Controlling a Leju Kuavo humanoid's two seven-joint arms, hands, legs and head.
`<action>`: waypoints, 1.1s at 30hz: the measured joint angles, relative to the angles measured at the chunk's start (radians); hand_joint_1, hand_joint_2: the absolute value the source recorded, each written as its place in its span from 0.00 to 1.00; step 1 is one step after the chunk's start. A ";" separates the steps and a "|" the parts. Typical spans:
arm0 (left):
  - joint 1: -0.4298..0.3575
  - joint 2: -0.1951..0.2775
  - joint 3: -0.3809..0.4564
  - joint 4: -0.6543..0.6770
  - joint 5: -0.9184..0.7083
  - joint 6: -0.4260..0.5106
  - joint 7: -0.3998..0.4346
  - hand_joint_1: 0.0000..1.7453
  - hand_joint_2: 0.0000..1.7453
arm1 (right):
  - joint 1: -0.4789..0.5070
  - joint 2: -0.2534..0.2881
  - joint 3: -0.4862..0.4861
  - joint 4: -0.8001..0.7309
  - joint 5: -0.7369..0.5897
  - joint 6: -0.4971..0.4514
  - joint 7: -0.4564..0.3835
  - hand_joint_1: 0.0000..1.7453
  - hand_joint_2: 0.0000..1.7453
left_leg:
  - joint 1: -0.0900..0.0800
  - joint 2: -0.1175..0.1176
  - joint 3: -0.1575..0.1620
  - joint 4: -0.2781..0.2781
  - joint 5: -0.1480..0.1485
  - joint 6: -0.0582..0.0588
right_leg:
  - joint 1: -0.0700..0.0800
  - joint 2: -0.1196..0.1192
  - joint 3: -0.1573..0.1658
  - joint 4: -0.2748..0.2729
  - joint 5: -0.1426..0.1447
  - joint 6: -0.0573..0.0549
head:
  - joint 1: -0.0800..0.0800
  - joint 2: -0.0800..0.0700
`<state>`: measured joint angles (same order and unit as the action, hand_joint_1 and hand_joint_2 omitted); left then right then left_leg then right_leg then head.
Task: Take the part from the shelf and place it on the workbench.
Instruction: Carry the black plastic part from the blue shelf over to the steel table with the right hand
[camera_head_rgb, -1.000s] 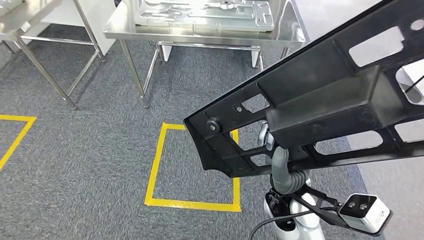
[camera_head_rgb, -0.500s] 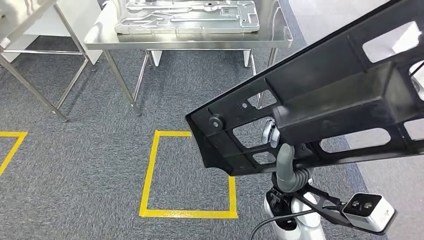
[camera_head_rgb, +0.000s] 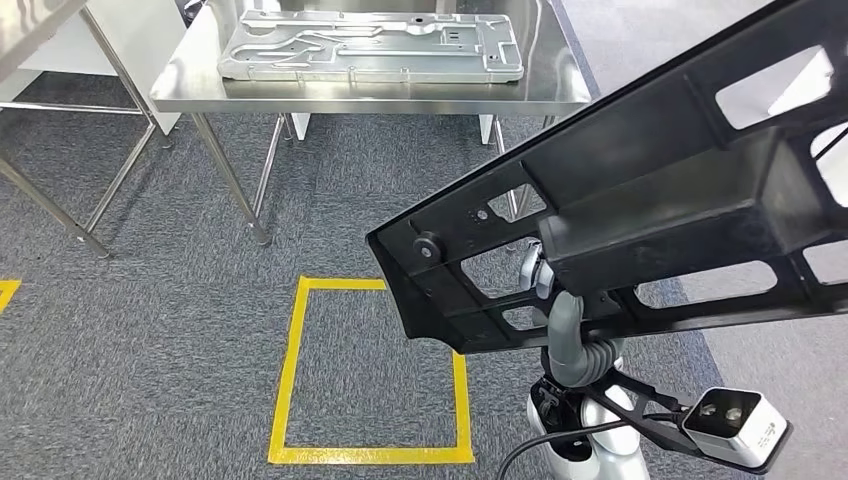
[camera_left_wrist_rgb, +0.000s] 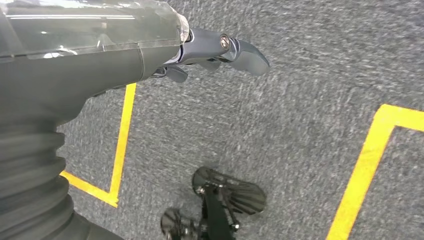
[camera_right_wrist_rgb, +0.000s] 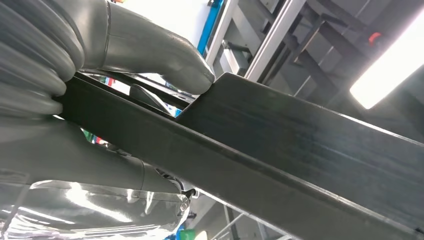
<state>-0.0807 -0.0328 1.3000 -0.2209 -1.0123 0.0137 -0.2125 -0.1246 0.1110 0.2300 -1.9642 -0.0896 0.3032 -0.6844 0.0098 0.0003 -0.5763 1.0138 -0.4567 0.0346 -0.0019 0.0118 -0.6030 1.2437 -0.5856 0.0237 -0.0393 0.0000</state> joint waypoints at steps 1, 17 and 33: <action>0.000 0.000 0.000 0.000 -0.001 0.000 0.000 0.00 1.00 | 0.001 0.000 0.000 0.000 0.000 0.000 0.000 1.00 1.00 | 0.000 0.000 0.011 -0.001 -0.010 0.001 | -0.002 -0.001 -0.041 0.041 -0.031 0.004 | 0.000 0.000; -0.002 -0.004 0.000 0.000 -0.007 -0.004 -0.004 0.00 1.00 | 0.006 0.005 -0.010 -0.006 -0.002 0.004 0.000 1.00 1.00 | 0.005 -0.005 -0.046 0.269 -0.183 -0.056 | 0.000 -0.004 0.052 -0.254 0.126 -0.053 | 0.000 0.000; 0.003 0.000 0.000 0.000 -0.014 -0.006 -0.007 0.00 1.00 | 0.021 0.005 -0.036 -0.022 -0.003 0.018 0.000 1.00 1.00 | 0.009 -0.002 0.048 0.011 -0.055 -0.005 | -0.009 -0.006 -0.096 0.053 -0.042 0.014 | 0.000 0.000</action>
<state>-0.0779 -0.0333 1.2997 -0.2209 -1.0267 0.0077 -0.2194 -0.1032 0.1160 0.1942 -1.9861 -0.0922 0.3207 -0.6844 0.0192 -0.0015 -0.5286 1.0252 -0.5114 0.0296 -0.0110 0.0059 -0.6987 1.2970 -0.6275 0.0376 -0.0394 0.0000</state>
